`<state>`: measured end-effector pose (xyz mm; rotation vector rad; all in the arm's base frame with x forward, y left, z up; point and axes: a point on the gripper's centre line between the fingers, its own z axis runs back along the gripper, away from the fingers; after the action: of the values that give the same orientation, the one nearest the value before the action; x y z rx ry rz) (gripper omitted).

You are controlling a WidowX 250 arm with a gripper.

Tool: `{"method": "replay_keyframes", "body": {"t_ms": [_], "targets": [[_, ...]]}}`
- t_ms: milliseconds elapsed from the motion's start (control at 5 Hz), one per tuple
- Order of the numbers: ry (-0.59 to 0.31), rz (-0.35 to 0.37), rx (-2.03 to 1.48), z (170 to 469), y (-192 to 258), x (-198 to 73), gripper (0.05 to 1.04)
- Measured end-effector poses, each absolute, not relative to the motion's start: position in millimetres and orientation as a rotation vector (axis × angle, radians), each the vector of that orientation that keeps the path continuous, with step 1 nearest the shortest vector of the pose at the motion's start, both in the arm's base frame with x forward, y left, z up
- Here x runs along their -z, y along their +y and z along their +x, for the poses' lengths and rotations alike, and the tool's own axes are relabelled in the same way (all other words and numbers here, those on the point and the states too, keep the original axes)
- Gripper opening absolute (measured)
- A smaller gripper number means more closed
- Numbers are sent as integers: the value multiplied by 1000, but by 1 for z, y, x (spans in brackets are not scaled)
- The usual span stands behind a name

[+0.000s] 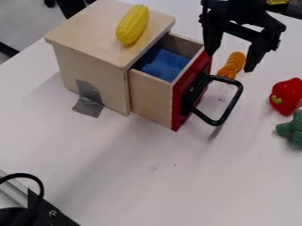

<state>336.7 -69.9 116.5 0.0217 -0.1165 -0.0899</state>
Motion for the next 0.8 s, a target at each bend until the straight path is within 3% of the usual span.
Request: {"method": "replay_keyframes", "body": {"t_ms": [200, 800], "targets": [[-74, 27, 93, 333, -70, -103, 997], [-30, 12, 255, 382, -119, -69, 997]]}}
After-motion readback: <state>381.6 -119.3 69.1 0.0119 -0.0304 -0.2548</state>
